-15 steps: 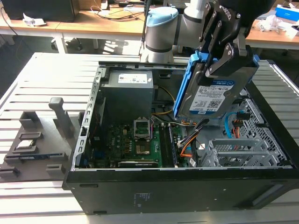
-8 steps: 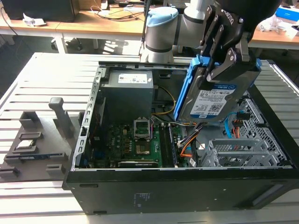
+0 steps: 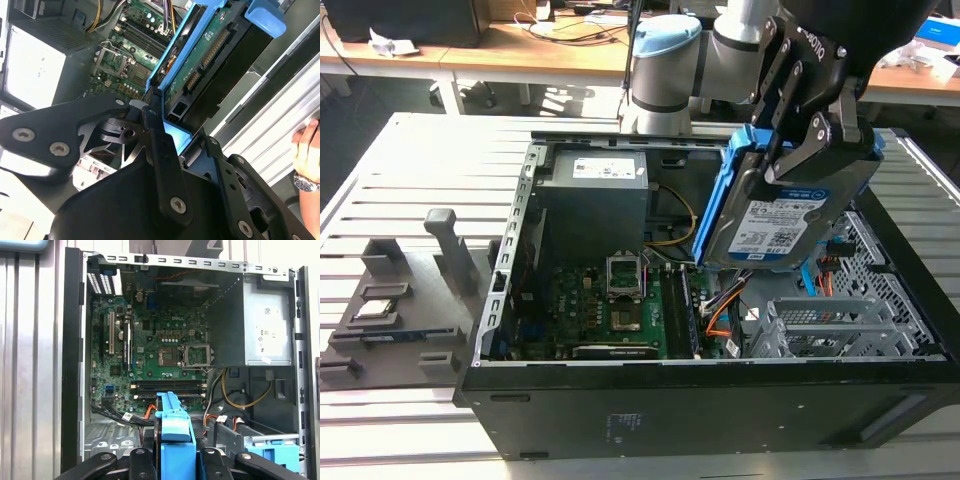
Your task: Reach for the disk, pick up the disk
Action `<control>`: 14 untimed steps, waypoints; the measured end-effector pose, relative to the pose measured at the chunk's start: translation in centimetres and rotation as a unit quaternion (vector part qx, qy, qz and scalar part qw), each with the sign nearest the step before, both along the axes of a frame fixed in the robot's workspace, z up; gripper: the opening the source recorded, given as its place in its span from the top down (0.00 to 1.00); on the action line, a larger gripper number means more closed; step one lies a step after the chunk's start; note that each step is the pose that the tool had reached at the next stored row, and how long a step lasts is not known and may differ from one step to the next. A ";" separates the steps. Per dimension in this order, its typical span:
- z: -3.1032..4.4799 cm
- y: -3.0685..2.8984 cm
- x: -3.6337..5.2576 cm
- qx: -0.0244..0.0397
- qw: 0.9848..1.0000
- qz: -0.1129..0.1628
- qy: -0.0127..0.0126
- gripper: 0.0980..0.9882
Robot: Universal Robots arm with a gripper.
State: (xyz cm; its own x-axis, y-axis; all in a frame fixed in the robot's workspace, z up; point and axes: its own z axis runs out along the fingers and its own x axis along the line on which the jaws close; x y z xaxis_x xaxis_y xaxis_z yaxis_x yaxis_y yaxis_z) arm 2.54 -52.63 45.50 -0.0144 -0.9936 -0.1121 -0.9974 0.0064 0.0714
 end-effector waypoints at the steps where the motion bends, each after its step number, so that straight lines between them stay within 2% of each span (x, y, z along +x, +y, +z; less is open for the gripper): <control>1: -0.02 -0.09 0.00 0.000 1.000 0.000 0.000 0.70; 14: -0.23 -1.67 0.00 0.000 1.000 0.000 0.000 0.70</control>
